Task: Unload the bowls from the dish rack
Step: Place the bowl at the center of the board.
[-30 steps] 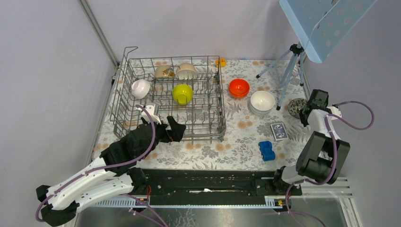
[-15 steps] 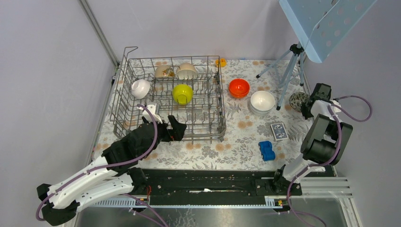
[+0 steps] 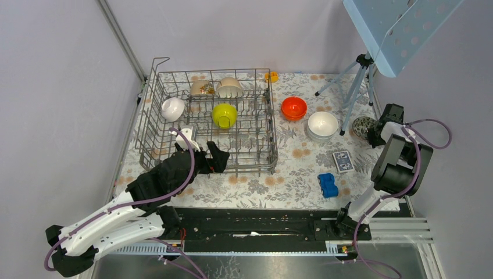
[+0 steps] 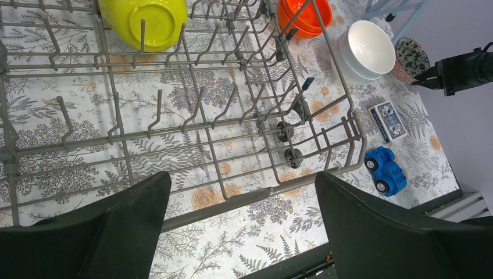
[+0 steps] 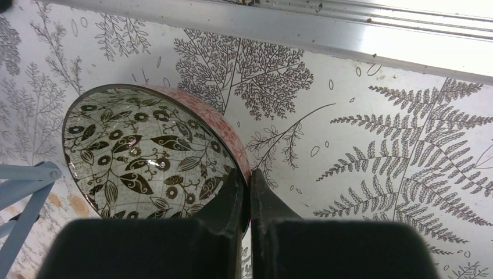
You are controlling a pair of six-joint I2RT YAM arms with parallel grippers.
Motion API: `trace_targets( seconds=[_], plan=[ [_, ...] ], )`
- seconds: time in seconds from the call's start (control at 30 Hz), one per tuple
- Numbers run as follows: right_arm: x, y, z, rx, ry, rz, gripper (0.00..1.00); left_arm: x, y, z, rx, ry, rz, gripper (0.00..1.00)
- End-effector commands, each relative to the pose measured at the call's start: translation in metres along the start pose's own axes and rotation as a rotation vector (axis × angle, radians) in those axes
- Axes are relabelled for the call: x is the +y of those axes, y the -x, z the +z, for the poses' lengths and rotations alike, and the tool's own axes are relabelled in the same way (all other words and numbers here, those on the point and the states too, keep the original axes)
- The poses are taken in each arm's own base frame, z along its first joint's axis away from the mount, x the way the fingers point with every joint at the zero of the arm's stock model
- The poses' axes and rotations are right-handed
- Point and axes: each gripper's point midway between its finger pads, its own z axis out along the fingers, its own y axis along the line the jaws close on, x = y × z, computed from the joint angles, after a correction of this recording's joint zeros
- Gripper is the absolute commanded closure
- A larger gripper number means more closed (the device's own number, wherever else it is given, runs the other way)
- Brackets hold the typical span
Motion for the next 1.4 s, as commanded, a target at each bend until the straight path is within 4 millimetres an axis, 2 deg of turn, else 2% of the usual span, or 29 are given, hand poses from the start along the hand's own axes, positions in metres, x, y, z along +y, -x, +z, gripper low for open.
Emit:
trace_targets(
  seconds=[0.0,0.07,0.2,0.4,0.6,0.77,0.97,1.1,1.23,1.37],
  plan=[
    [0.021,0.007,-0.003,0.0,0.064,0.023,1.0,0.0,-0.001,-0.001,0.005,0.004,-0.012,0.01],
    [0.021,0.007,-0.003,0.0,0.072,0.018,0.97,0.0,-0.001,0.0,0.007,0.005,-0.012,0.01],
    [0.023,0.004,-0.003,0.014,0.086,0.003,0.84,0.0,-0.002,0.0,0.008,0.006,-0.013,0.01],
    [0.026,0.004,-0.011,0.025,0.105,-0.036,0.55,0.0,0.0,-0.002,0.003,0.002,-0.018,0.01],
    [0.023,0.012,-0.028,0.002,0.099,-0.072,0.34,0.0,0.004,-0.005,-0.01,-0.006,-0.027,0.01],
    [0.022,0.024,-0.06,-0.038,0.124,-0.089,0.16,-0.005,0.006,-0.008,-0.013,-0.035,-0.034,0.01],
    [0.022,0.032,-0.114,-0.066,0.204,-0.109,0.12,0.001,0.015,-0.015,-0.06,-0.022,-0.073,0.01],
    [0.011,0.008,-0.151,-0.034,0.312,-0.08,0.12,0.0,0.021,-0.017,-0.082,-0.029,-0.082,0.01],
    [-0.005,-0.033,-0.188,0.009,0.45,-0.1,0.15,0.001,0.02,-0.017,-0.08,-0.027,-0.076,0.01],
    [-0.018,-0.076,-0.23,0.056,0.588,-0.228,0.19,0.005,0.021,-0.019,-0.083,-0.014,-0.068,0.01]
  ],
)
